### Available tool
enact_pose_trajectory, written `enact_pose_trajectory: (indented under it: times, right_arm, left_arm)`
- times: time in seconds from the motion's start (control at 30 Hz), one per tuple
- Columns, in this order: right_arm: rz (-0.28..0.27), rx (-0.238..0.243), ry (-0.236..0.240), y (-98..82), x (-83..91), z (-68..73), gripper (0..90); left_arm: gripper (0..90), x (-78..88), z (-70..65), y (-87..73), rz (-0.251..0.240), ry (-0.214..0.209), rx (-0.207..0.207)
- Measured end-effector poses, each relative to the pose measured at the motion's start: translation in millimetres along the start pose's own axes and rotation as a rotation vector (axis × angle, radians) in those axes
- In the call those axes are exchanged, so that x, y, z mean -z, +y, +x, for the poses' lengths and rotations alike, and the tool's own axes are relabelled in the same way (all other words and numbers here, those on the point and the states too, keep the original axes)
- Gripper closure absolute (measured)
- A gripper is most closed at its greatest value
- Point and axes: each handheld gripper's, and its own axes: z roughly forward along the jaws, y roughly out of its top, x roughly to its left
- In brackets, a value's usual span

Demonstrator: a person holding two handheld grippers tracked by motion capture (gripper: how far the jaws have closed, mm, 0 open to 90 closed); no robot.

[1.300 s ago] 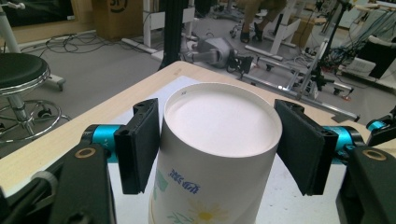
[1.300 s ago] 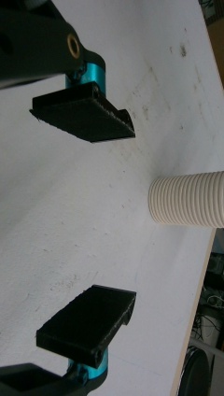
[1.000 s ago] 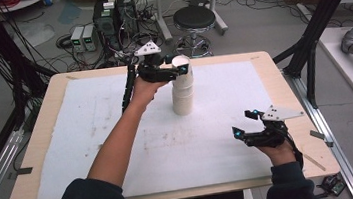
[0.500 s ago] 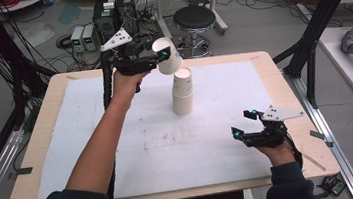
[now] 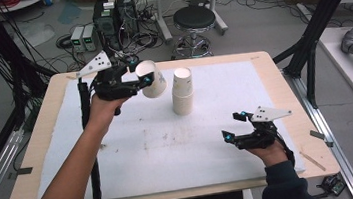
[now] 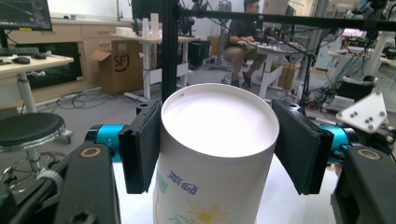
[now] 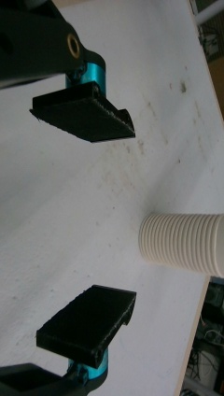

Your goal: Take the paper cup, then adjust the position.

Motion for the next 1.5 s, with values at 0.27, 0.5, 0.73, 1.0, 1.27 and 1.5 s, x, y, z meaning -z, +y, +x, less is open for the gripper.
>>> enact_pose_trajectory:
  times: [0.27,0.5,0.73,1.0,1.27,1.5]
  right_arm:
    - [0.003,0.03,0.079,8.9,-14.3,6.8,19.2]
    - [0.023,0.034,0.125,14.5,-30.0,12.8,19.2]
    - [0.028,0.043,0.164,23.3,-39.3,16.4,19.2]
    - [0.019,0.052,0.225,34.0,-53.1,22.1,19.2]
    - [0.008,0.084,0.273,35.7,-59.7,38.5,19.2]
    - [0.013,0.105,0.308,32.0,-63.7,48.6,19.2]
  left_arm:
    - [35.7,16.6,-7.8,-17.5,0.037,0.01,-0.005]
    - [35.7,21.8,-14.6,-40.0,0.064,-0.006,0.014]
    - [35.6,24.2,-24.8,-58.5,0.071,-0.035,0.048]
    - [35.6,17.5,-37.0,-71.0,0.106,-0.074,0.049]
    - [35.8,7.8,-47.7,-81.7,0.143,-0.118,0.043]
    - [35.8,-2.5,-61.9,-89.5,0.158,-0.16,0.04]
